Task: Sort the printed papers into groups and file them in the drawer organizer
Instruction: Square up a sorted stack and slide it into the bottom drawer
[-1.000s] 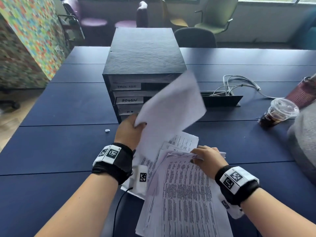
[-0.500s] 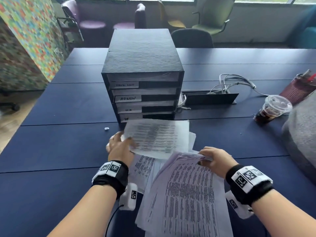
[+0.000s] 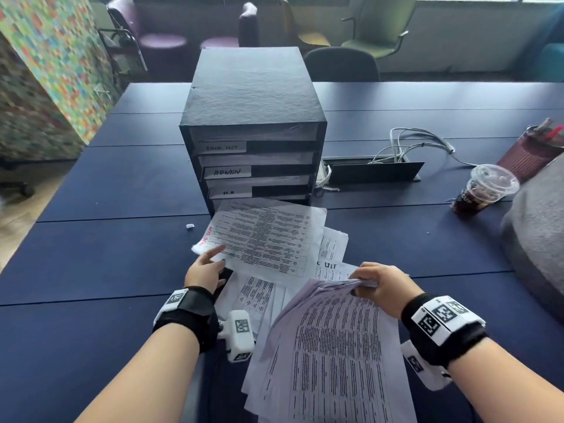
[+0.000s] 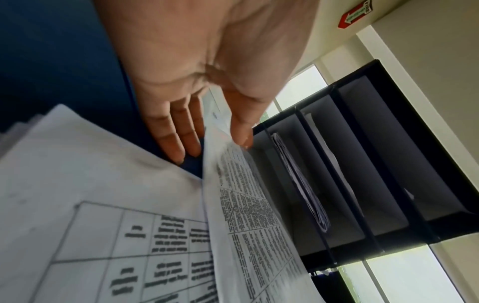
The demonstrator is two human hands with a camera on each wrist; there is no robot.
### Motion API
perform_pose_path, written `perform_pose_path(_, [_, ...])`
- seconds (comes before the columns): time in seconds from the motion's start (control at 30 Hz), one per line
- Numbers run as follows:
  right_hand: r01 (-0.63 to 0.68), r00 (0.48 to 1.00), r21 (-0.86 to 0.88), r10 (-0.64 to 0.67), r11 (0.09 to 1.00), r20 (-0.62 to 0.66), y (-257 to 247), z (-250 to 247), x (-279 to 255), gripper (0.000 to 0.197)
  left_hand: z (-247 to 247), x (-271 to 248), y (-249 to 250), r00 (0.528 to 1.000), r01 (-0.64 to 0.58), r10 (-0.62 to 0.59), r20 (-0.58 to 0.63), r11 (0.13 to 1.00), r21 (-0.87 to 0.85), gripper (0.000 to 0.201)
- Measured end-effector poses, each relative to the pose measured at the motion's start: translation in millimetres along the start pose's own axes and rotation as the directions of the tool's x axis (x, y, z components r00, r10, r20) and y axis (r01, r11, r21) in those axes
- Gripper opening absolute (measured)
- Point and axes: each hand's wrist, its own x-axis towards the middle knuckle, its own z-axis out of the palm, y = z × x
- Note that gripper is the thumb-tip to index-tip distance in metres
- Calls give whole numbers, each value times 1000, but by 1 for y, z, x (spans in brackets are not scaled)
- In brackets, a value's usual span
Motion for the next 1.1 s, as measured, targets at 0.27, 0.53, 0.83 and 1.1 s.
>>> perform_pose_path(0.27, [41, 999, -72, -43, 997, -23, -2, -8, -2, 12, 5, -4, 8, 917, -352, 359, -175, 933, 71, 30])
perform_pose_path(0.53, [24, 1000, -221, -24, 975, 5, -16, -29, 8, 25, -11, -13, 12, 823, -520, 531, -201, 847, 110, 44])
perform_pose_path(0.83, [7, 988, -204, 25, 979, 153, -26, -32, 13, 24, -15, -22, 24, 802, -566, 566, -192, 822, 60, 39])
perform_pose_path(1.1, [-2, 991, -268, 38, 963, 129, -40, -34, 16, 26, 19, -27, 52, 792, -609, 600, 111, 790, 70, 47])
